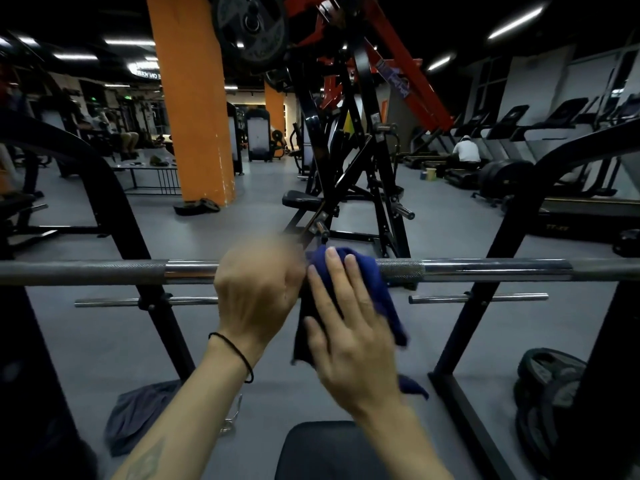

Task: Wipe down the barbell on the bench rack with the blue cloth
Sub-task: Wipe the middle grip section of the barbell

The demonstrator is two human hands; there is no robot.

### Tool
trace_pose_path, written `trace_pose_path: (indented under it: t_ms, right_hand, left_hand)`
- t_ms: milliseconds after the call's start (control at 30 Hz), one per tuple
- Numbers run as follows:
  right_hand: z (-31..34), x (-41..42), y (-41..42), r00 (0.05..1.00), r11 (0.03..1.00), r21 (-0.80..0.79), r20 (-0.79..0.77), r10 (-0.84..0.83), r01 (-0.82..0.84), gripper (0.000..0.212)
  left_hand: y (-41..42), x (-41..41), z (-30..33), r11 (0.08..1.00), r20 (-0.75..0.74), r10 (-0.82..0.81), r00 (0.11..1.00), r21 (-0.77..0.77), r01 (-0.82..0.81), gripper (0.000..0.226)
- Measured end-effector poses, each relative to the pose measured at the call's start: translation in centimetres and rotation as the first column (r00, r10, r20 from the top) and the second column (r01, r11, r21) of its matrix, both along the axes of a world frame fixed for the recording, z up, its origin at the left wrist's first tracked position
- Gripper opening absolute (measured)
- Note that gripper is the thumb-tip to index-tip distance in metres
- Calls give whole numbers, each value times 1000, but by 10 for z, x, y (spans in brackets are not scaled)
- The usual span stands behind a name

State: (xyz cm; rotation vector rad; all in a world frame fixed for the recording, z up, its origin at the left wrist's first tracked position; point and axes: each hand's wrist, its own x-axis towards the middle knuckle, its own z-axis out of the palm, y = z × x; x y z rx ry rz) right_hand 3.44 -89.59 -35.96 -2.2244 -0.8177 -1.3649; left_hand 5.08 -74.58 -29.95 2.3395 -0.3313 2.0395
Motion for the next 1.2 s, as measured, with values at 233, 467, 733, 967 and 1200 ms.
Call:
trace_pose_path:
  t_ms: [233,467,733,967,1200]
  right_hand:
    - [-7,6,-15,984,896,409,-103,-144,174,56]
    - [-9,12,-31,994,995,58,61,-90,86,56]
    - [-1,6,-5,994,928,359,-79,-75,99,58]
    - [-2,17,-62,983,959,227,28,-183,172,48]
    - [-4,-6,1,995,949,316,-93,22,9,57]
  left_hand:
    - [-32,5,1,994,-58,74,996,-70,-78,39]
    - [-30,3,15,994,-60,107,993,-30,-108,49]
    - [-38,-3,45,967,-590,176,788,-46,-250,47]
    - [-33,-4,16,993,-196,61,979,-91,-80,54]
    - [-22,4,1,998,-28,-20,999,66,22,41]
